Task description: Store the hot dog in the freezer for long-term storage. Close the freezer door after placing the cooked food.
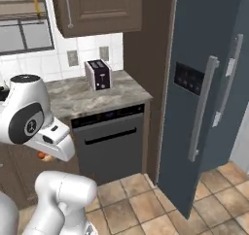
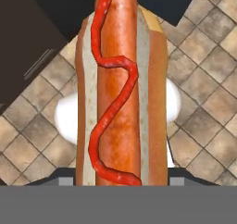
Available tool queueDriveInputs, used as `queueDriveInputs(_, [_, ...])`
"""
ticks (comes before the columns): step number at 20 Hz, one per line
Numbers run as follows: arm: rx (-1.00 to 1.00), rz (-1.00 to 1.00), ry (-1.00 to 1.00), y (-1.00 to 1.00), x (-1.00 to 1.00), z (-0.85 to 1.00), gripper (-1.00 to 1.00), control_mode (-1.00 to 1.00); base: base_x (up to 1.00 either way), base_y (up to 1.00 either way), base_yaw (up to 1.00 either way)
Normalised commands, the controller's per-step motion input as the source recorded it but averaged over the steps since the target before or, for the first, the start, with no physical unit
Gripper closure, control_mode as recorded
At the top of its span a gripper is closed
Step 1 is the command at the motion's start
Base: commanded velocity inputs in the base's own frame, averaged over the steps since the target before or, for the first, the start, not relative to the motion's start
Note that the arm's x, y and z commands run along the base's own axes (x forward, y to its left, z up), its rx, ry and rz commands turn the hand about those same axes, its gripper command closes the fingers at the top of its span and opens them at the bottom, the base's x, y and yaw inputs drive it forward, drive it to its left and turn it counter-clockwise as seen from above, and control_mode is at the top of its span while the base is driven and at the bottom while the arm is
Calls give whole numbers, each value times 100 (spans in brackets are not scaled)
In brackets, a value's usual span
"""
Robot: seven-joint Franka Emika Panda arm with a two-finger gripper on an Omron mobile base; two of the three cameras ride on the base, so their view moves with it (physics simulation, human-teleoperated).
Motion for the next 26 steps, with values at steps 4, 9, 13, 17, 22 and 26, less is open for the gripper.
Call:
queueDriveInputs(4, [0,0,0,0,0,0,100,100,-43,-16,-69])
queueDriveInputs(9, [0,0,0,0,0,0,100,100,-8,-39,-71])
queueDriveInputs(13, [0,0,0,0,0,0,100,100,0,-35,-75])
queueDriveInputs(17, [0,0,0,0,0,0,100,100,2,-35,-74])
queueDriveInputs(22, [0,0,0,0,0,0,100,100,18,-36,-48])
queueDriveInputs(26, [0,0,0,0,0,0,100,100,46,-52,-32])
